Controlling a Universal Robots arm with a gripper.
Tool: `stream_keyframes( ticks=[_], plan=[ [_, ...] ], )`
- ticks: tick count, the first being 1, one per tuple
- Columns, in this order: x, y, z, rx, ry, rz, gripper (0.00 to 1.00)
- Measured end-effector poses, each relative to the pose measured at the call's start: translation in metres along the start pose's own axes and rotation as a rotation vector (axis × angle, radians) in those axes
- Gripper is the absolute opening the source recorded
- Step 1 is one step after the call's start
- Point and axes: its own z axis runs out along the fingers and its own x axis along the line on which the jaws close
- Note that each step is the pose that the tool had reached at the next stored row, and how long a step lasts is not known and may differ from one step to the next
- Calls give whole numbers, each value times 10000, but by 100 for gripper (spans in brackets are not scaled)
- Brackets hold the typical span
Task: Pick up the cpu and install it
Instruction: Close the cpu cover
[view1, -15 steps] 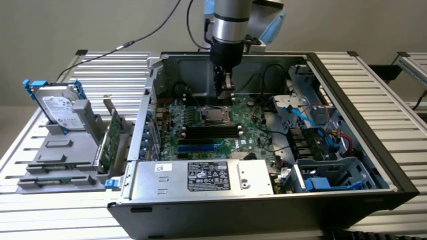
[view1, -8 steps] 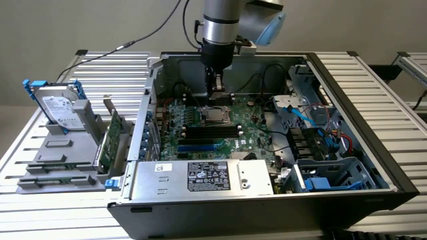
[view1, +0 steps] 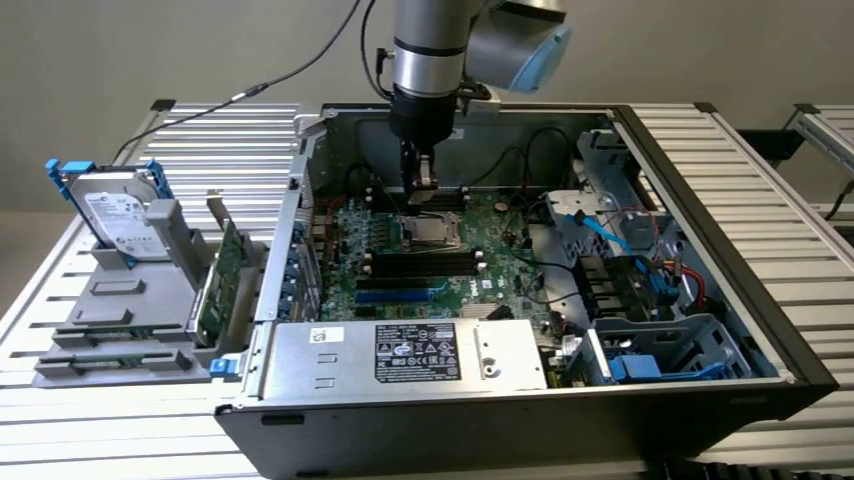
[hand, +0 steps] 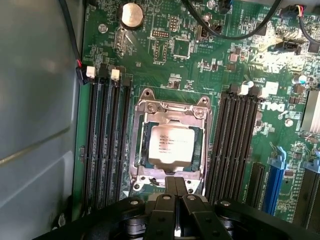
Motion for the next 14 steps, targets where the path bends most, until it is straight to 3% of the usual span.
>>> stream_keyframes(
  ticks=[6, 14],
  plan=[
    [-6, -10, 49, -8, 216, 167, 11],
    [-62, -44, 147, -3, 317, 331, 11]
  ],
)
